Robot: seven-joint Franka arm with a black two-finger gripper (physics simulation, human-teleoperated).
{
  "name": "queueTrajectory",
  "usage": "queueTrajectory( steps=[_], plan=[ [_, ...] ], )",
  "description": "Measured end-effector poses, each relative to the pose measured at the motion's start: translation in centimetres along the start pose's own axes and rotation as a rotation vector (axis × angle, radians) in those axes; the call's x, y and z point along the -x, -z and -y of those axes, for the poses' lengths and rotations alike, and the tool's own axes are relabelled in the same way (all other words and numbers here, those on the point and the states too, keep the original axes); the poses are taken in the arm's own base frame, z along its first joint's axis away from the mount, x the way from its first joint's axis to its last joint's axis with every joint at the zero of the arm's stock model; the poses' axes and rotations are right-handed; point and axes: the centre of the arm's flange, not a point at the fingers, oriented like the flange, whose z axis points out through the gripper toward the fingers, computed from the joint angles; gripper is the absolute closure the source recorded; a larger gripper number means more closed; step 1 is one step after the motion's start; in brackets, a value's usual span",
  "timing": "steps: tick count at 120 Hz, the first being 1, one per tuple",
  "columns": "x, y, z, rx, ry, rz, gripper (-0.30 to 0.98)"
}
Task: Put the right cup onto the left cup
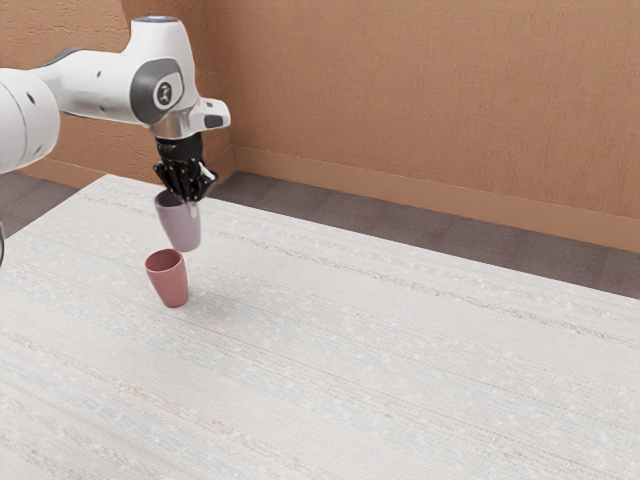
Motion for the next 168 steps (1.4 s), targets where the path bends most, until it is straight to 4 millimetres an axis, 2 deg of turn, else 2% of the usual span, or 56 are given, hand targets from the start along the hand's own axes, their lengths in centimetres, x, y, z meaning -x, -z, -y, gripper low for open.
queueTrajectory(
  steps=[22,41,59,82,155,160,168],
  plan=[
    [0.2,-0.7,3.6,-0.001,0.013,0.008,0.79],
    [-0.3,-1.2,5.1,-0.007,0.0,0.008,0.79],
    [-0.5,-2.6,6.4,-0.005,-0.008,0.022,0.79],
    [-0.7,-4.1,7.1,0.0,-0.027,0.037,0.79],
    [-1.5,-7.7,7.5,0.034,-0.064,0.059,0.78],
    [-1.5,-7.8,7.5,0.037,-0.066,0.058,0.75],
    [-1.6,-7.9,7.2,0.042,-0.072,0.057,0.61]
  ],
)
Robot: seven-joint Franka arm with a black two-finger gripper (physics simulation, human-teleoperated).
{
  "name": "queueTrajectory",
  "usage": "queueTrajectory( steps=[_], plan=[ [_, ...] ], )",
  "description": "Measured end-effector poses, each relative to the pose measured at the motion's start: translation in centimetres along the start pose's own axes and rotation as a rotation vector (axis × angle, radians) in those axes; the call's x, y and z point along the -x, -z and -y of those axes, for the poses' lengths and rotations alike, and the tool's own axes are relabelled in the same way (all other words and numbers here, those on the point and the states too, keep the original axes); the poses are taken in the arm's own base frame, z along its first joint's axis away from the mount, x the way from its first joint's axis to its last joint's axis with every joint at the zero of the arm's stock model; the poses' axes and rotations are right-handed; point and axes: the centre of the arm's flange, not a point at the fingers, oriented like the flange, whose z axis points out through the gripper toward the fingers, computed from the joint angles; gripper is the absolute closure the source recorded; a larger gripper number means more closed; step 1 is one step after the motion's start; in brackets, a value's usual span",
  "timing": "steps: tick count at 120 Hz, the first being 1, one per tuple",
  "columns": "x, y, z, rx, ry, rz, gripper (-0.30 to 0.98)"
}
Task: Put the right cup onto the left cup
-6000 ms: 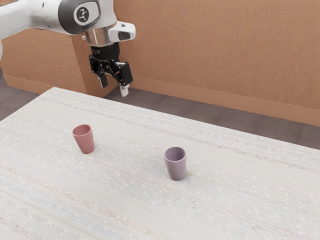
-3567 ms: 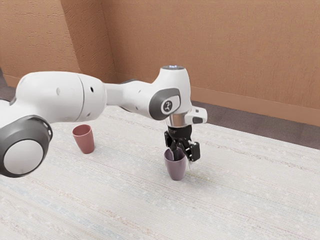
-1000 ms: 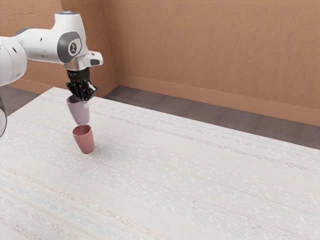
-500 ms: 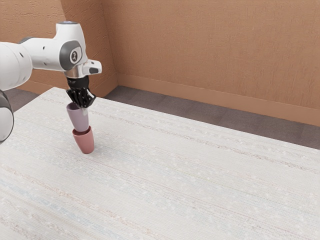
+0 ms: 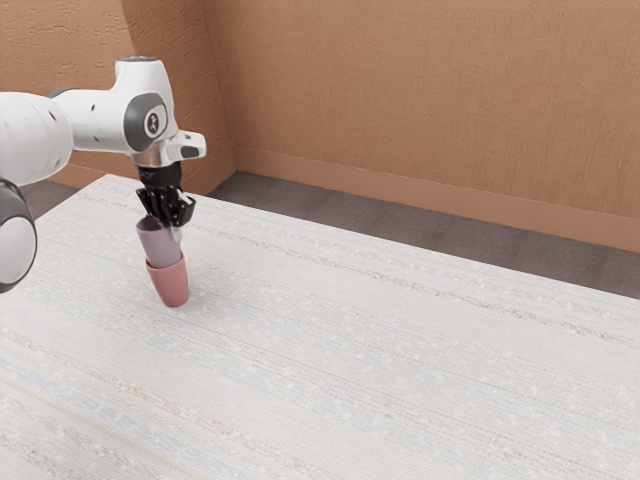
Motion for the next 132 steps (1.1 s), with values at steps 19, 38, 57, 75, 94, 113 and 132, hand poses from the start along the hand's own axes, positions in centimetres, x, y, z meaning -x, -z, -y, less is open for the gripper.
queueTrajectory(
  steps=[19,38,57,75,94,113,132],
  plan=[
    [0.0,0.0,-0.4,0.007,-0.01,-0.002,0.3],
    [0.3,0.8,-0.4,0.019,-0.008,-0.012,0.14],
    [1.1,3.3,-1.0,0.03,-0.011,-0.037,0.07],
    [2.7,6.4,-2.2,0.045,-0.021,-0.062,0.03],
    [6.9,9.8,-6.2,0.079,-0.073,-0.083,0.02],
    [8.7,11.9,-10.5,0.083,-0.146,-0.077,0.01],
    [10.1,12.8,-14.6,0.078,-0.215,-0.058,0.0]
  ],
)
